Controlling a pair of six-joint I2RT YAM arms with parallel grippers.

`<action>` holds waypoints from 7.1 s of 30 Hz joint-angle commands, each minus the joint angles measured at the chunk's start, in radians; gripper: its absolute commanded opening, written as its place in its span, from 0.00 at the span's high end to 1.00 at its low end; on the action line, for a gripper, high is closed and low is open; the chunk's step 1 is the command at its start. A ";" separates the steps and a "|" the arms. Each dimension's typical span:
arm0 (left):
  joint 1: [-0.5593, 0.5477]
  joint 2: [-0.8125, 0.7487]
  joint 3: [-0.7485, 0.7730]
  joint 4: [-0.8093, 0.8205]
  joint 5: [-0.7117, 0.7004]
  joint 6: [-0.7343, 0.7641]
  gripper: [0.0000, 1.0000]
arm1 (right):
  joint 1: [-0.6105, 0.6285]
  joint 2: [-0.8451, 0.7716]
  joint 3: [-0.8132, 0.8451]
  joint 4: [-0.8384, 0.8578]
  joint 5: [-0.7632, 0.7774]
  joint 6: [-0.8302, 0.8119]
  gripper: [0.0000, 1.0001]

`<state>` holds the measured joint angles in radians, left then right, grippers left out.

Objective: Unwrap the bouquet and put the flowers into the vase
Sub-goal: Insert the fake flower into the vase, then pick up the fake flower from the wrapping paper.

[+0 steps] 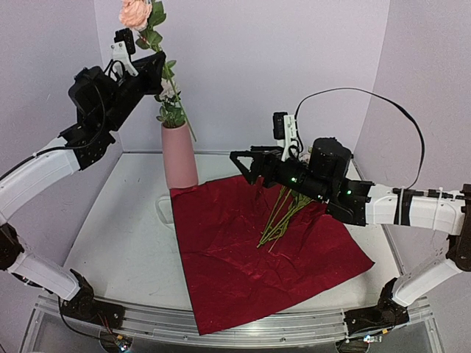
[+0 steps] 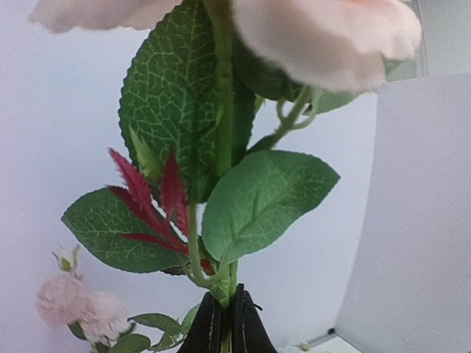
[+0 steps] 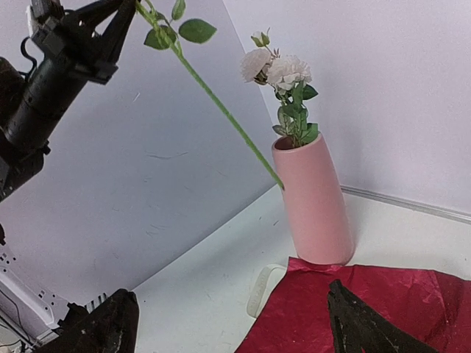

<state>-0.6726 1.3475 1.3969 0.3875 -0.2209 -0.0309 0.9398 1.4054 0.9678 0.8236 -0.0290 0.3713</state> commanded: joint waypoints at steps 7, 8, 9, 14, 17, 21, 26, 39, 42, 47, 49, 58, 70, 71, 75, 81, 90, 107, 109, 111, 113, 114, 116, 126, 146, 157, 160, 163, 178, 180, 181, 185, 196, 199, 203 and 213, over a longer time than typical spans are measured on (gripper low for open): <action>0.038 0.195 0.303 0.017 -0.229 0.237 1.00 | 0.006 -0.061 0.008 -0.060 0.070 -0.080 0.11; 0.051 0.204 0.306 0.018 -0.237 0.230 1.00 | 0.006 -0.064 0.009 -0.063 0.074 -0.084 0.11; 0.063 0.208 0.302 0.018 -0.237 0.216 1.00 | 0.006 -0.064 0.009 -0.065 0.076 -0.088 0.11; 0.159 0.228 0.260 0.018 -0.207 0.084 1.00 | 0.007 -0.058 0.014 -0.071 0.078 -0.094 0.11; 0.197 0.240 0.222 0.018 -0.176 0.012 1.00 | 0.006 -0.057 0.010 -0.071 0.079 -0.092 0.11; 0.207 0.257 0.149 0.019 -0.190 -0.006 1.00 | 0.007 -0.063 -0.003 -0.071 0.081 -0.081 0.11; 0.218 0.263 0.051 0.019 -0.184 -0.083 1.00 | 0.006 -0.070 -0.021 -0.072 0.084 -0.073 0.11; 0.219 0.300 -0.114 0.014 -0.147 -0.228 0.60 | 0.006 -0.078 -0.037 -0.072 0.085 -0.064 0.11; 0.219 0.290 -0.143 0.007 -0.112 -0.246 0.36 | 0.007 -0.084 -0.043 -0.071 0.093 -0.060 0.11; 0.219 0.246 -0.193 -0.019 -0.087 -0.280 0.28 | 0.006 -0.079 -0.052 -0.072 0.104 -0.054 0.11; 0.219 0.219 -0.213 -0.036 -0.084 -0.303 0.26 | 0.007 -0.063 -0.042 -0.076 0.104 -0.045 0.11; 0.219 0.067 -0.330 -0.130 -0.086 -0.362 0.20 | -0.042 0.051 0.076 -0.313 0.255 0.101 0.15; 0.217 -0.119 -0.348 -0.433 -0.010 -0.377 0.18 | -0.239 0.170 0.057 -0.563 0.270 0.453 0.29; 0.217 -0.132 -0.354 -0.449 0.009 -0.382 0.18 | -0.245 0.181 0.059 -0.580 0.291 0.471 0.30; 0.217 -0.178 -0.398 -0.476 0.096 -0.454 0.14 | -0.265 0.229 0.093 -0.669 0.382 0.550 0.40; 0.207 -0.123 -0.452 -0.467 0.288 -0.613 0.14 | -0.278 0.311 0.166 -0.786 0.423 0.616 0.47; 0.129 -0.053 -0.461 -0.432 0.360 -0.579 0.14 | -0.314 0.348 0.115 -0.802 0.385 0.623 0.65; 0.081 -0.044 -0.493 -0.315 0.403 -0.491 0.14 | -0.387 0.514 0.205 -0.802 0.345 0.645 0.71; 0.080 -0.030 -0.484 -0.313 0.408 -0.487 0.13 | -0.393 0.524 0.210 -0.802 0.335 0.650 0.77; 0.080 -0.015 -0.472 -0.313 0.413 -0.484 0.14 | -0.395 0.527 0.210 -0.802 0.328 0.654 0.80; 0.080 -0.001 -0.459 -0.312 0.417 -0.482 0.13 | -0.398 0.529 0.215 -0.802 0.321 0.650 0.81; 0.080 0.005 -0.457 -0.310 0.417 -0.481 0.13 | -0.399 0.528 0.218 -0.802 0.317 0.645 0.83; 0.079 0.018 -0.449 -0.308 0.422 -0.481 0.14 | -0.405 0.521 0.224 -0.802 0.305 0.636 0.92; 0.057 0.000 -0.452 -0.299 0.449 -0.491 0.13 | -0.410 0.312 0.158 -0.802 0.314 0.619 1.00; -0.165 0.132 -0.356 -0.236 0.518 -0.539 0.13 | -0.408 0.025 -0.108 -0.696 0.018 0.599 0.97; -0.232 0.308 -0.246 -0.236 0.531 -0.506 0.13 | -0.413 0.068 -0.242 -0.630 0.088 0.567 0.28; -0.233 0.317 -0.228 -0.236 0.521 -0.489 0.13 | -0.422 0.146 -0.165 -0.665 0.066 0.565 0.26; -0.232 0.305 -0.224 -0.236 0.510 -0.474 0.13 | -0.422 0.202 -0.122 -0.689 0.076 0.580 0.27; -0.233 0.293 -0.244 -0.235 0.450 -0.423 0.13 | -0.421 0.206 -0.117 -0.799 0.152 0.613 0.44; -0.232 0.299 -0.237 -0.235 0.453 -0.420 0.13 | -0.412 0.176 -0.138 -0.821 0.153 0.629 0.44; -0.232 0.304 -0.231 -0.235 0.455 -0.419 0.13 | -0.401 0.160 -0.153 -0.822 0.154 0.648 0.44; -0.232 0.323 -0.210 -0.235 0.464 -0.414 0.13 | -0.345 0.148 -0.180 -0.831 0.159 0.710 0.46; -0.233 0.307 -0.223 -0.236 0.469 -0.409 0.13 | -0.211 0.221 -0.159 -0.876 0.187 0.851 0.69; -0.233 0.301 -0.229 -0.236 0.467 -0.409 0.13 | -0.198 0.236 -0.156 -0.886 0.196 0.868 0.71; -0.233 0.294 -0.236 -0.235 0.461 -0.407 0.13 | -0.191 0.269 -0.142 -0.902 0.200 0.877 0.75; -0.232 0.288 -0.243 -0.235 0.455 -0.406 0.13 | -0.189 0.210 -0.153 -0.911 0.241 0.923 1.00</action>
<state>-0.9043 1.6714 1.1458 0.1238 0.2394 -0.4555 0.7425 1.7011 0.8395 -0.0129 0.1476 1.2445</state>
